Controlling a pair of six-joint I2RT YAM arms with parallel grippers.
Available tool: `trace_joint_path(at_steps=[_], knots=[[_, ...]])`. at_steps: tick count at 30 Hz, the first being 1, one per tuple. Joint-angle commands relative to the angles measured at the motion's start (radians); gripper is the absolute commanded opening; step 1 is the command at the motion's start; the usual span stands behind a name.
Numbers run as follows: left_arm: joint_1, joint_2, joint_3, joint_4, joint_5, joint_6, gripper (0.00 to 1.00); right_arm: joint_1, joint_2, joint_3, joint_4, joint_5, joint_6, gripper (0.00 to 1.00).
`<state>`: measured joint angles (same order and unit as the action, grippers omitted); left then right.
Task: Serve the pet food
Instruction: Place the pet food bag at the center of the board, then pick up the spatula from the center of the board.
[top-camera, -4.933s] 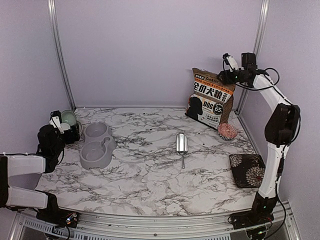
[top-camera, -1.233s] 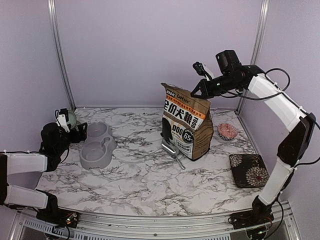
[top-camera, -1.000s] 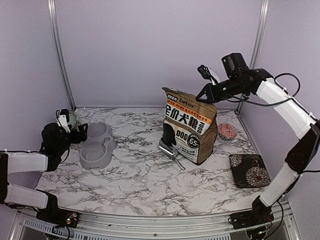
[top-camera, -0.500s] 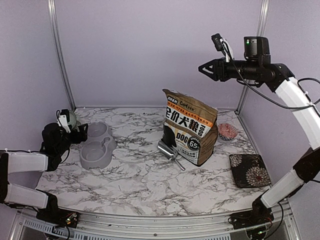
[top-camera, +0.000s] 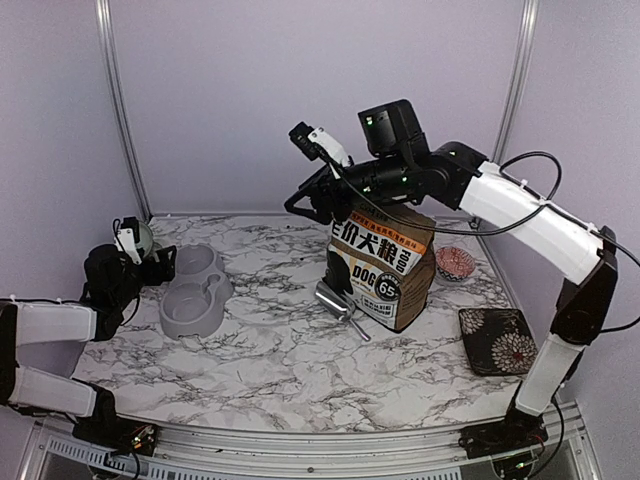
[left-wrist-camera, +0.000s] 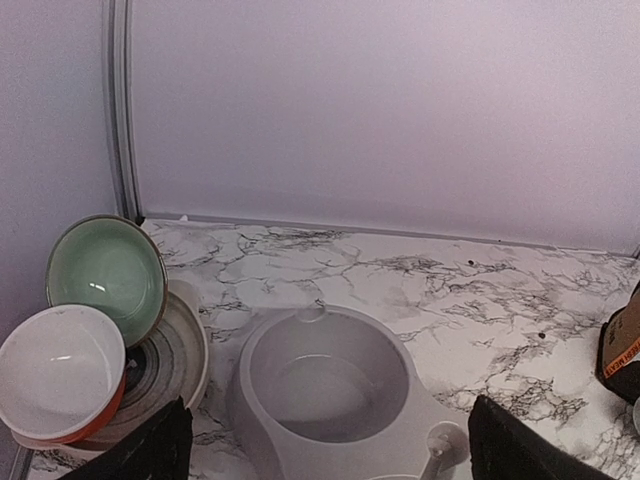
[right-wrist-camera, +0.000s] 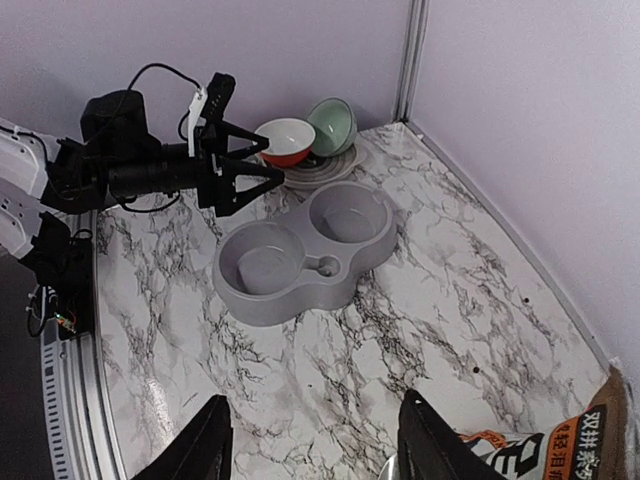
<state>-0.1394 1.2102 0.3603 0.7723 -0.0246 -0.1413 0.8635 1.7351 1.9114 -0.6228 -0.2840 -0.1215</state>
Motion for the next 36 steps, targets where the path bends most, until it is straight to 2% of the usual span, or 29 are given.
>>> trace_joint_path(at_steps=[1,4,7,11,14,20,26,36], knots=[[-0.006,0.005,0.029,-0.011,0.117,0.015,0.95,0.009,0.074,-0.034,0.038,0.086,0.058,0.52],[-0.024,0.033,0.054,-0.011,0.294,0.023,0.94,0.009,0.083,-0.098,0.046,0.109,0.096,0.51],[-0.079,0.073,0.093,-0.037,0.405,0.054,0.94,0.012,0.054,-0.227,0.069,0.179,0.143,0.50],[-0.160,0.126,0.155,-0.079,0.485,0.079,0.94,0.015,-0.013,-0.411,0.095,0.270,0.215,0.46],[-0.206,0.170,0.188,-0.089,0.478,0.078,0.93,0.023,-0.057,-0.545,0.112,0.356,0.271,0.43],[-0.251,0.217,0.225,-0.090,0.470,0.043,0.91,0.029,-0.073,-0.718,0.160,0.379,0.356,0.40],[-0.264,0.197,0.222,-0.091,0.447,0.001,0.89,0.030,-0.005,-0.761,0.206,0.371,0.348,0.38],[-0.277,0.134,0.180,-0.093,0.421,-0.052,0.87,0.030,0.101,-0.780,0.246,0.445,0.363,0.35]])
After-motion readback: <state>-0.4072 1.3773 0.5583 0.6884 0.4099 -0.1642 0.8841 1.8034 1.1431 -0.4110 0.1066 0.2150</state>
